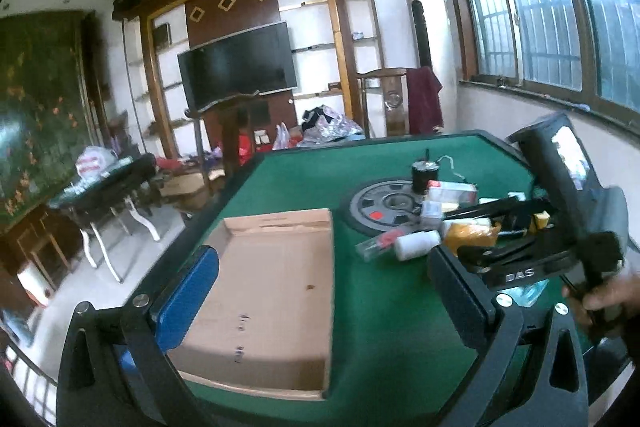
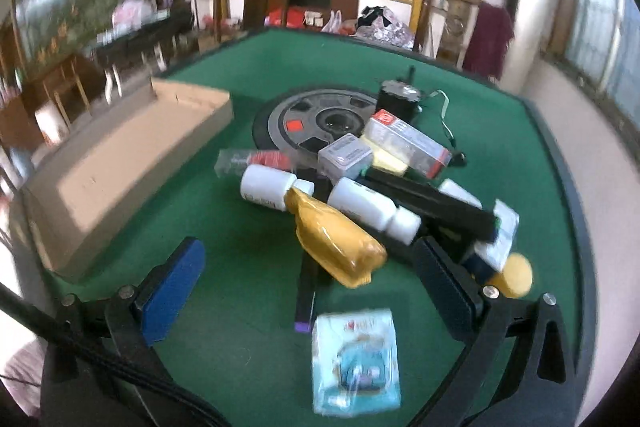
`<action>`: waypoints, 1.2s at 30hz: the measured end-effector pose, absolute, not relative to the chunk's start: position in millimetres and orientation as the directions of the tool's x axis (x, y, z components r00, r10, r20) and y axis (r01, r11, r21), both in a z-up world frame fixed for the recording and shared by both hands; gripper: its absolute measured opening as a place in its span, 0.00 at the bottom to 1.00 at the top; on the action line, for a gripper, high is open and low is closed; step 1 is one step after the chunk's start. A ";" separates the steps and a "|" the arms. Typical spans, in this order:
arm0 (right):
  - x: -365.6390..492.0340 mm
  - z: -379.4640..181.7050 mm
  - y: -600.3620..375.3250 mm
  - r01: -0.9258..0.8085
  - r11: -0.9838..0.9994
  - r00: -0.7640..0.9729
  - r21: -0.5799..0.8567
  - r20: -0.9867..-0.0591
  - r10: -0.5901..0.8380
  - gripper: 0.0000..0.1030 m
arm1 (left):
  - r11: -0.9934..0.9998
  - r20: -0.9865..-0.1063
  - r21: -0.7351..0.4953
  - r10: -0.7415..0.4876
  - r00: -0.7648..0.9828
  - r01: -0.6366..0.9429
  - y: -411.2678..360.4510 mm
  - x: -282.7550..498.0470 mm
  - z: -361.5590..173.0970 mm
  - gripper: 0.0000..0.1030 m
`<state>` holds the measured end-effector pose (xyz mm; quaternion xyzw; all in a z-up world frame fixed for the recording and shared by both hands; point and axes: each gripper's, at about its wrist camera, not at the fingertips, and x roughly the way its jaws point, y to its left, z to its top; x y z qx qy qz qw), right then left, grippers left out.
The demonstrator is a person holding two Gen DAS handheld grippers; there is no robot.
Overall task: Organize objects
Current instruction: 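Grasp the white pill bottle with the left gripper while the right gripper grasps the yellow kraft bag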
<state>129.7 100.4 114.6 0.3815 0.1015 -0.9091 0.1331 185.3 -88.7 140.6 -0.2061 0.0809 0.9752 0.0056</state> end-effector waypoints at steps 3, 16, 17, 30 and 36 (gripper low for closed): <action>118.2 101.1 83.3 0.338 -0.925 -0.660 -0.173 -0.744 -0.102 0.85 | -0.985 -0.406 0.165 -0.023 -0.914 -0.048 -92.3 178.5 133.3 0.99; 109.7 107.0 120.5 0.324 -0.946 -0.587 0.028 -0.778 -0.224 0.33 | -0.965 -0.501 0.135 0.131 -0.855 -0.227 -68.8 131.3 111.1 0.99; 111.6 107.3 123.2 0.332 -0.941 -0.580 0.061 -0.774 -0.255 0.33 | -0.958 -0.510 0.144 0.142 -0.848 -0.248 -62.2 125.1 109.1 0.99; 102.2 86.0 90.6 0.414 -0.898 -0.654 -0.147 -0.734 -0.182 0.75 | -0.917 -0.569 0.245 0.126 -0.813 -0.314 -34.3 85.7 100.6 0.99; 81.8 82.0 115.0 0.383 -0.924 -0.569 0.016 -0.783 -0.250 0.43 | -0.901 -0.604 0.252 0.140 -0.785 -0.354 -28.6 81.9 92.3 0.99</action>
